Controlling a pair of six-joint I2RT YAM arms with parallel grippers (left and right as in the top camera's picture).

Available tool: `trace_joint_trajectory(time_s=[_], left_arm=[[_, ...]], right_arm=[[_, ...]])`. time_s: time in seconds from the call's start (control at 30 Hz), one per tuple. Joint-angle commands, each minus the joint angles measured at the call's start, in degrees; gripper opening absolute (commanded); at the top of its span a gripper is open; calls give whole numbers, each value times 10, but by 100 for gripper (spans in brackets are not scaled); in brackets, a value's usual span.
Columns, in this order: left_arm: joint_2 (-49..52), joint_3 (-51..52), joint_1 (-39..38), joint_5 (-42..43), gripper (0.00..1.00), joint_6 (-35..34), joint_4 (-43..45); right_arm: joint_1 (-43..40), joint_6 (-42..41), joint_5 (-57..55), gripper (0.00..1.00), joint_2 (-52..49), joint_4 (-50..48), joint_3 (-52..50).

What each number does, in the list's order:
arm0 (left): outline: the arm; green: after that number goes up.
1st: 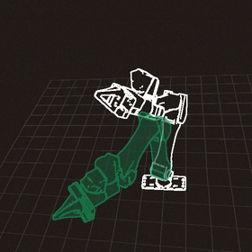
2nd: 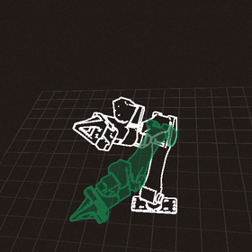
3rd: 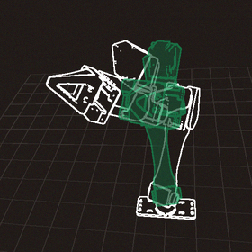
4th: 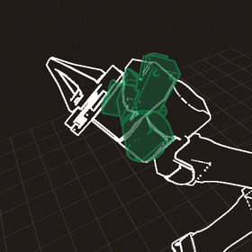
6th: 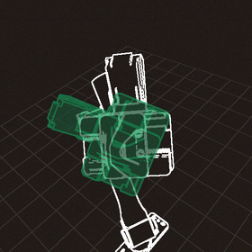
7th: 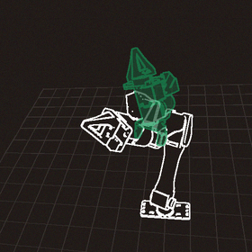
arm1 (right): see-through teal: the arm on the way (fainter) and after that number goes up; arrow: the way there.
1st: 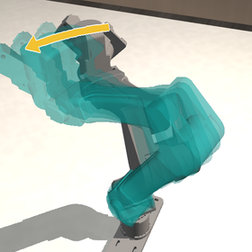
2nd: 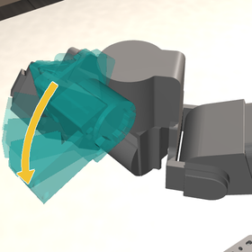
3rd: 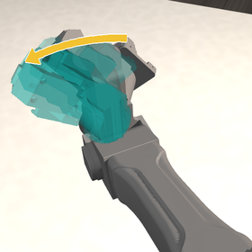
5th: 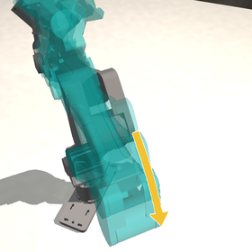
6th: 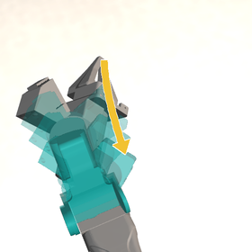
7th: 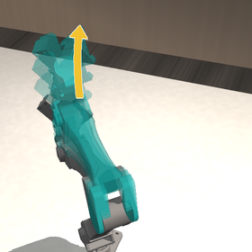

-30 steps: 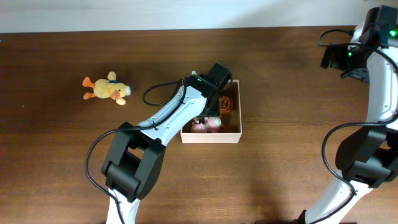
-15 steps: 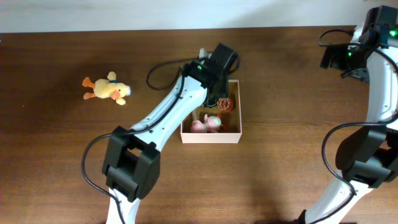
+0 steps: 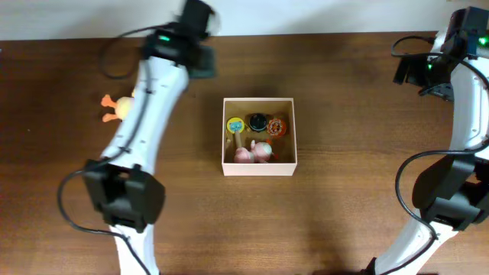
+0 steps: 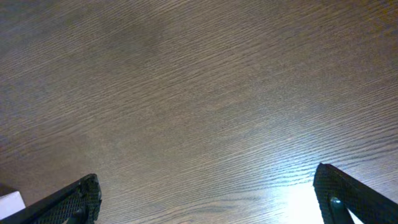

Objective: Pack container
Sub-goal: 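Lower the rattle into the box and open the left gripper, then move the left gripper to the yellow duck and grasp it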

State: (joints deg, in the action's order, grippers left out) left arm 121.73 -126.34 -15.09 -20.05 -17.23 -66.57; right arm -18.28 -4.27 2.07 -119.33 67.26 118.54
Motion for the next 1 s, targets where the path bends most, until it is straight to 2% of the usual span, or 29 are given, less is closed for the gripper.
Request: trace_joint_trajectory(time_s=[0.0, 0.3, 0.63, 0.97], left_arm=[[3, -6, 63, -14, 95, 71, 12], [40, -3, 161, 41, 92, 71, 52], [142, -3, 167, 42, 91, 95, 46], [157, -3, 168, 49, 91, 107, 59]], right_arm=[[2, -1, 3, 99, -4, -2, -4], [2, -1, 3, 99, -4, -2, -4], [2, -1, 3, 99, -4, -2, -4], [2, -1, 3, 99, -4, -2, -4]])
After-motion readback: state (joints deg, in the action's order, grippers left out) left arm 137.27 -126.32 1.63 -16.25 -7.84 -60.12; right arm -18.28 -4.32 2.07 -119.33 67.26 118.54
